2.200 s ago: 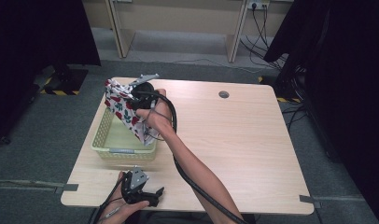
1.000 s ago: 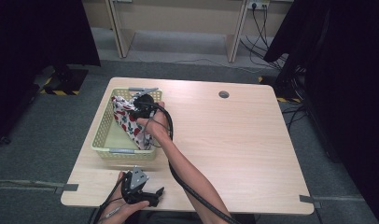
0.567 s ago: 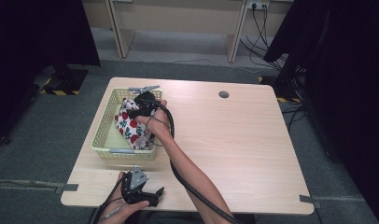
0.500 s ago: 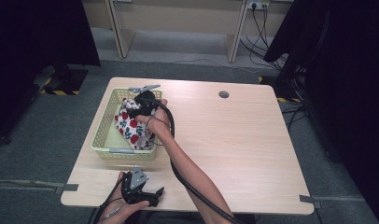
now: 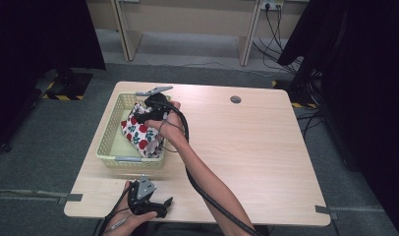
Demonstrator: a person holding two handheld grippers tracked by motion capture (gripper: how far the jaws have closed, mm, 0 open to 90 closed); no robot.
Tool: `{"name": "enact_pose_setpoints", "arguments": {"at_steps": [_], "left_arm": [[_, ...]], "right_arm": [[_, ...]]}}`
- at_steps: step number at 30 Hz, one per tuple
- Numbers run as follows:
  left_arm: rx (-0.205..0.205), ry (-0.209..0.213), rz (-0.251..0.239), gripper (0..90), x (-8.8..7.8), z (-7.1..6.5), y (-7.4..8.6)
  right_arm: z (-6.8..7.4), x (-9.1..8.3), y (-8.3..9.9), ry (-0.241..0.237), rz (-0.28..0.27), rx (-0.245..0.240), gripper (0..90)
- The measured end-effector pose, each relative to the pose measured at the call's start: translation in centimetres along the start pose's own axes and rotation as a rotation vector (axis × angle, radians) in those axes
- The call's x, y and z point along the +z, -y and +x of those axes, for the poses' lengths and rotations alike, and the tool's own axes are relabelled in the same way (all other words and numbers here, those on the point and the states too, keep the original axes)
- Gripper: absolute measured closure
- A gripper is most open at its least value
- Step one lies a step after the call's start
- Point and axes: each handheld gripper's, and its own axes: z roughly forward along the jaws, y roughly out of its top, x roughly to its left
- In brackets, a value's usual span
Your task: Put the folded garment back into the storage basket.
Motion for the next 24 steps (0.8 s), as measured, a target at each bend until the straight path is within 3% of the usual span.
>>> {"name": "enact_pose_setpoints", "arguments": {"at_steps": [13, 24], "left_arm": [[0.0, 0.0, 0.001, 0.0, 0.0, 0.0, 0.0], [0.001, 0.0, 0.003, 0.0, 0.0, 0.0, 0.0]], "right_arm": [[-1.7, -2.5, 0.6, 0.007, -0.019, 0.007, 24.3], [-4.2, -5.2, 2.2, 0.027, -0.039, 0.026, 23.4]]}}
